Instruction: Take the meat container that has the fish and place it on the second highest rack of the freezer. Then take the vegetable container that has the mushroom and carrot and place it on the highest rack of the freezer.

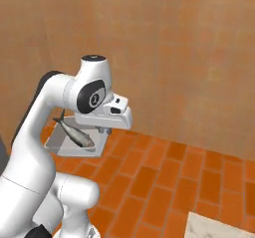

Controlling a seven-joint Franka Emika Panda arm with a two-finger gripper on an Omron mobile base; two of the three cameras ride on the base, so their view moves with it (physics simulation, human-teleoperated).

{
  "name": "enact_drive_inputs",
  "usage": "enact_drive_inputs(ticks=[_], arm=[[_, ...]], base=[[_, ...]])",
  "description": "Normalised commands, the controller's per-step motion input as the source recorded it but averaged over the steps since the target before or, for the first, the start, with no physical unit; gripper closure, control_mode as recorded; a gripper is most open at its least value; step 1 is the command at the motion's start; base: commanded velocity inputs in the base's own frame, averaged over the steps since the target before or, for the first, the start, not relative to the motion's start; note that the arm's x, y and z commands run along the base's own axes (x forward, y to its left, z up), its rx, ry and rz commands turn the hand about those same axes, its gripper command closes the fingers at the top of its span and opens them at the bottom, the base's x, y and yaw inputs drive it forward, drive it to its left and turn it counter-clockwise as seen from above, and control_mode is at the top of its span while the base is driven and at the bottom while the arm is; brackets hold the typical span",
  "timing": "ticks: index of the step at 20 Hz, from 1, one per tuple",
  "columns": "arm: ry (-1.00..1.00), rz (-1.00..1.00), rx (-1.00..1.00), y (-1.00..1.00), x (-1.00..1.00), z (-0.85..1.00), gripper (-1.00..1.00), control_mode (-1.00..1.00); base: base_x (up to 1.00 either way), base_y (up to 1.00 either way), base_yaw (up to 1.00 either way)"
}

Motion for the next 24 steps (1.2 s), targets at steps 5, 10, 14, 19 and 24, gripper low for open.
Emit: enact_drive_inputs(ticks=[5,10,14,19,24], arm=[[0.0,0.0,0.0,0.0,0.0,0.0,1.0,1.0],[0.0,0.0,0.0,0.0,0.0,0.0,1.0,1.0],[0.0,0.0,0.0,0.0,0.0,0.0,1.0,1.0],[0.0,0.0,0.0,0.0,0.0,0.0,1.0,1.0],[0.0,0.0,0.0,0.0,0.0,0.0,1.0,1.0]], base=[[0.34,0.08,0.58],[0.05,0.0,0.71],[-0.05,0.0,0.75],[-0.06,0.0,0.76],[-0.09,-0.06,0.69]])
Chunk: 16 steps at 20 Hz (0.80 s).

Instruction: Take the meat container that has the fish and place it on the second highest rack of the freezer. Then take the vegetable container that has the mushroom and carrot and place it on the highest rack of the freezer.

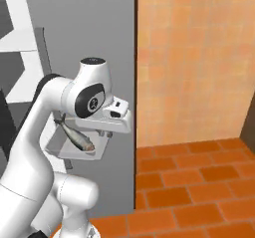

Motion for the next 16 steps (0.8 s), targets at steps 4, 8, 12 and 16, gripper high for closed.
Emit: enact_drive_inputs(ticks=[4,8,12,16], arm=[[0.0,0.0,0.0,0.0,0.0,0.0,1.0,1.0],[0.0,0.0,0.0,0.0,0.0,0.0,1.0,1.0],[0.0,0.0,0.0,0.0,0.0,0.0,1.0,1.0],[0.0,0.0,0.0,0.0,0.0,0.0,1.0,1.0]], base=[[0.01,-0.09,0.61],[0.13,0.0,0.43],[0.24,0.01,0.24],[0.41,0.09,0.16]])
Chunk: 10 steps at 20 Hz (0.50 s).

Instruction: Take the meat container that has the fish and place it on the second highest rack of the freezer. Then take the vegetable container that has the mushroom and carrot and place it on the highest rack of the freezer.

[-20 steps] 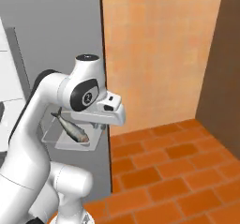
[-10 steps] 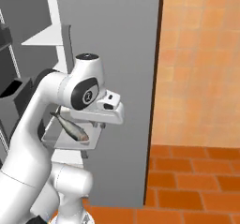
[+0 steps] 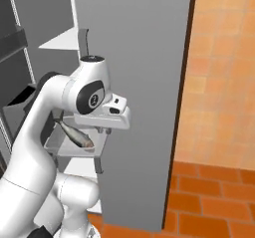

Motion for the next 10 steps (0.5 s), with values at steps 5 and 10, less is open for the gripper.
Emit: enact_drive_inputs(ticks=[5,10], arm=[[0.0,0.0,0.0,0.0,0.0,0.0,1.0,1.0],[0.0,0.0,0.0,0.0,0.0,0.0,1.0,1.0]], base=[[0.07,0.17,0.18],[0.19,0.0,0.39]])
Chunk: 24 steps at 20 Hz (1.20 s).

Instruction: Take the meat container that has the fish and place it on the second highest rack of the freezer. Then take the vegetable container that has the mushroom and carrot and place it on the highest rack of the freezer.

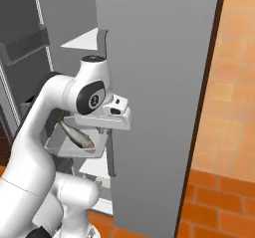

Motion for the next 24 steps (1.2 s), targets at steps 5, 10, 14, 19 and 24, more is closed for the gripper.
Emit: enact_drive_inputs(ticks=[5,10,14,19,24], arm=[[0.0,0.0,0.0,0.0,0.0,0.0,1.0,1.0],[0.0,0.03,0.04,0.0,-0.04,-0.01,1.0,-1.0],[-0.07,-0.15,0.23,-0.01,-0.41,-0.1,1.0,-1.0],[-0.03,-0.8,0.34,0.0,0.03,0.0,1.0,-1.0],[0.03,-0.62,0.49,0.18,0.14,0.0,1.0,-1.0]], base=[[0.49,-0.11,0.41],[0.12,-0.09,0.18],[0.0,0.0,0.0],[0.0,0.0,0.0],[0.0,0.0,0.0]])
